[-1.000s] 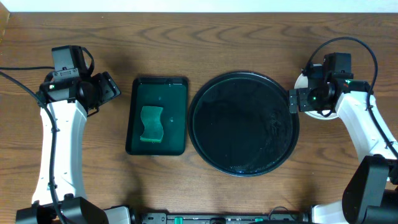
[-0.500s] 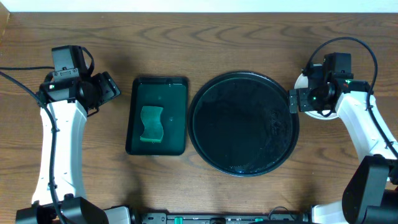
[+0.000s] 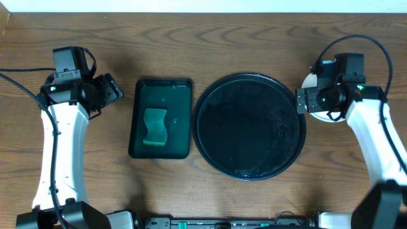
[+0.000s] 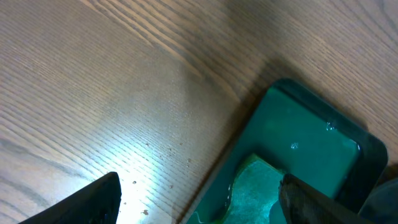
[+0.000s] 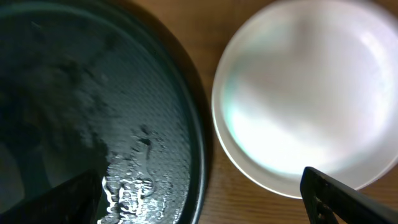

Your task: Clean dirty plates on tray and stack at the side

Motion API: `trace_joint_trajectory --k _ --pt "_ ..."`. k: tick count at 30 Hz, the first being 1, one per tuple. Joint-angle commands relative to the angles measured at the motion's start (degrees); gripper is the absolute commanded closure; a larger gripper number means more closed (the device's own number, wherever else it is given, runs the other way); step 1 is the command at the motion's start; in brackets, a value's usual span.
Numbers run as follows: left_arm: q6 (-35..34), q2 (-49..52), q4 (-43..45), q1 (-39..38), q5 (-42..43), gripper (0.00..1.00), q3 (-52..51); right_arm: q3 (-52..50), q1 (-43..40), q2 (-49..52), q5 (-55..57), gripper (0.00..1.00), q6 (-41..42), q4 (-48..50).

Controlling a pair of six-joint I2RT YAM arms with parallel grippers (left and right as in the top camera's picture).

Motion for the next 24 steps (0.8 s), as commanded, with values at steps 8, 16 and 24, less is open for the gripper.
trace_joint_trajectory --k 8,16,24 --pt "0.1 -0.1 -0.2 0.2 -0.7 0.19 0.8 0.3 4.1 -16.8 0.1 0.01 -0.6 0.0" --pt "0.1 -0.1 -0.2 0.2 -0.7 0.19 0.8 0.3 4.2 -27.2 0.1 0.01 -0.6 -0.1" --pt "0.1 -0.1 -0.2 0.2 -0.7 0.19 0.8 0.3 4.2 -38.4 0.1 0.01 -0.6 -0.1"
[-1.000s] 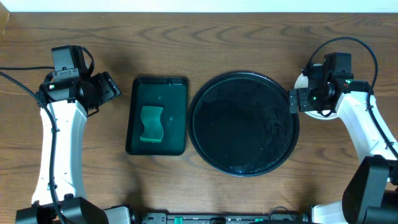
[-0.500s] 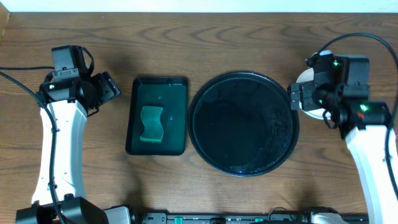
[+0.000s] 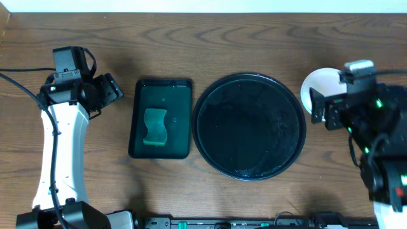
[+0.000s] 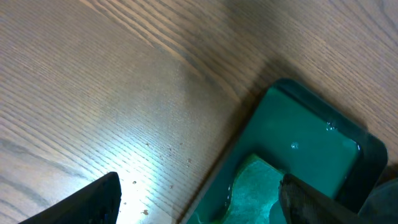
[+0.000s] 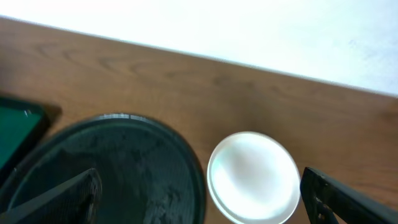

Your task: Clean dirty plates on tray and stack at the side

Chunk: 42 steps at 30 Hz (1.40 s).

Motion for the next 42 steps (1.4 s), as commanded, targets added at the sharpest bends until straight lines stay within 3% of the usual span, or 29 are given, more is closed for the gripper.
trace_joint_trajectory --k 1,12,17,24,29,38,42 --pt "0.1 -0.1 -0.2 0.2 -0.7 0.19 0.8 0.3 0.6 -5.4 0.2 0.01 -0.5 0.0" --pt "0.1 -0.1 -0.2 0.2 -0.7 0.19 0.8 -0.4 0.6 -20.8 1.7 0.01 -1.6 -0.8" --pt "0.1 -0.1 -0.2 0.2 -0.7 0.19 0.8 -9.0 0.6 -34.7 2.1 0.01 -1.6 0.5" --pt "0.1 -0.1 -0.2 0.2 -0.7 0.19 0.8 -22.1 0.6 -46.8 2.1 0.01 -1.4 7.5" --pt "0.1 -0.1 -0.2 0.2 -0.7 0.19 0.8 -32.0 0.6 -50.9 2.1 0.01 2.4 21.5" --pt "0.1 -0.1 -0.2 0.2 -0.7 0.18 0.8 -49.2 0.6 -52.2 2.1 0.01 4.8 59.2" --pt "0.1 -0.1 -0.2 0.2 -0.7 0.19 0.8 -54.6 0.6 -52.2 2.1 0.01 4.9 65.6"
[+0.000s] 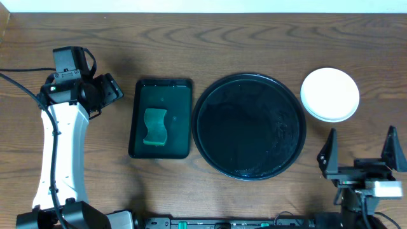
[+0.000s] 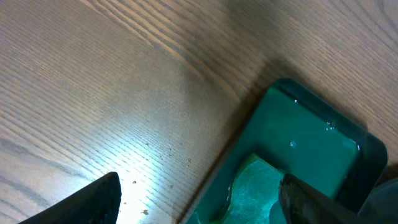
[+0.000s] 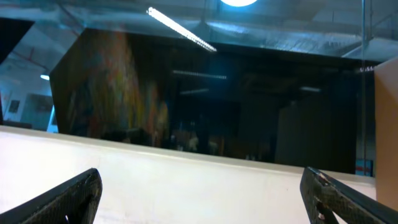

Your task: Clean dirty plates on tray and stack at the side

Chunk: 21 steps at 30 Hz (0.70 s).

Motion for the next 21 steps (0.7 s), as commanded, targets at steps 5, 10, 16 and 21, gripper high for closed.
trace_joint_trajectory --k 5,10,16,21 --pt "0.1 -0.1 -0.2 0.2 -0.7 0.19 0.8 -8.9 0.6 -0.4 0.7 0.01 1.8 0.9" --pt "0.1 -0.1 -0.2 0.2 -0.7 0.19 0.8 -13.8 0.6 -0.4 1.2 0.01 2.4 0.5" --pt "0.1 -0.1 -0.2 0.2 -0.7 0.19 0.8 -13.7 0.6 -0.4 1.8 0.01 2.4 -13.7" --pt "0.1 -0.1 -0.2 0.2 -0.7 0.19 0.8 -13.7 0.6 -0.4 2.3 0.01 2.4 -26.6"
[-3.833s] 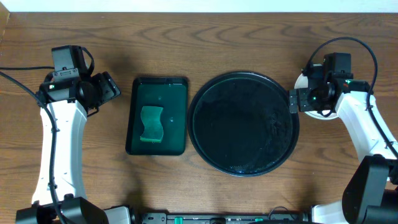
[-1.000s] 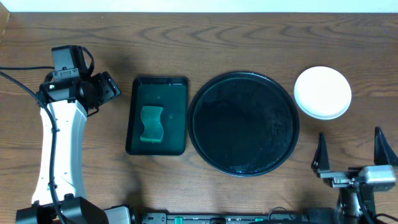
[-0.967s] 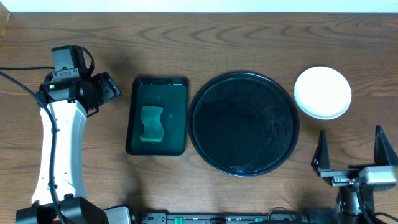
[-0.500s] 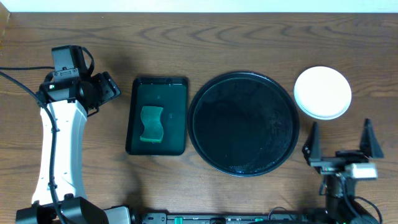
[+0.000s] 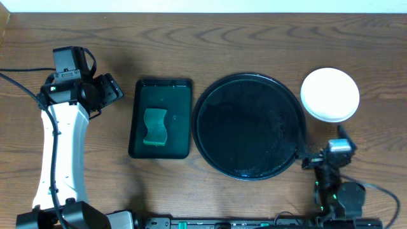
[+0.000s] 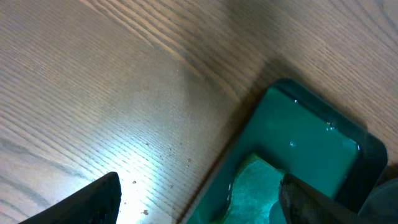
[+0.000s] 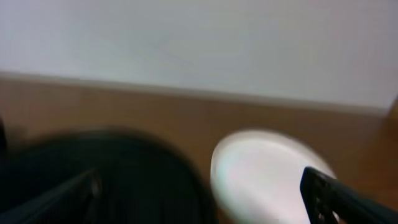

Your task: Clean dirty plates on tray and stack at the side

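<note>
A round dark tray [image 5: 249, 126] with a wet surface lies at mid-table. To its right a white plate [image 5: 329, 94] rests on the wood; the right wrist view shows it blurred [image 7: 267, 168] beside the tray [image 7: 112, 177]. My right gripper [image 5: 329, 154] sits low at the table's front right, open [image 7: 199, 183] and holding nothing. My left gripper [image 5: 113, 89] hovers at the far left, open [image 6: 199, 183], over the left edge of a green rectangular tray [image 5: 159, 117] holding a green sponge [image 6: 255, 186].
The green tray [image 6: 311, 143] lies just left of the round tray. Bare wood table [image 5: 210, 44] runs along the back and the left. The right arm's base sits at the front edge, below the white plate.
The right arm was raised at the front right edge, its wrist camera facing the room. It is now folded lower, facing the plate and round tray. The left arm is unchanged.
My right gripper first hung open just over the white plate beside the round tray. Then it was higher and further back, then at the front edge pointing away from the table, and now low there. The plate stayed put; the left gripper never moved.
</note>
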Motion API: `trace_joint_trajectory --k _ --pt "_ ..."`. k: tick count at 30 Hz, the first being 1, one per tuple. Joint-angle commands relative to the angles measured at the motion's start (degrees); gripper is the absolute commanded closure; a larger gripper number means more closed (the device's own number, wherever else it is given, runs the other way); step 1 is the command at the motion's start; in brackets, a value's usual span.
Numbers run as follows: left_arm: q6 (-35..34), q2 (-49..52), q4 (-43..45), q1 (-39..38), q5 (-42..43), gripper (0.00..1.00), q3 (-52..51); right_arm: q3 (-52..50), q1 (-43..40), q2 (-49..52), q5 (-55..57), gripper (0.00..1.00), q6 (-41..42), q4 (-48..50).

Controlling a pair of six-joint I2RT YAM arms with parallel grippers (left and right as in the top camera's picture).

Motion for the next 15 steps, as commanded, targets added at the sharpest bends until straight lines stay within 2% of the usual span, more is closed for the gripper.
trace_joint_trajectory --k 1,15 --pt "0.1 -0.1 -0.2 0.2 -0.7 0.19 0.8 -0.1 0.6 -0.3 0.6 0.01 0.9 -1.7" --pt "0.1 -0.1 -0.2 0.2 -0.7 0.19 0.8 -0.1 0.6 -0.3 0.7 0.01 1.3 -1.7"
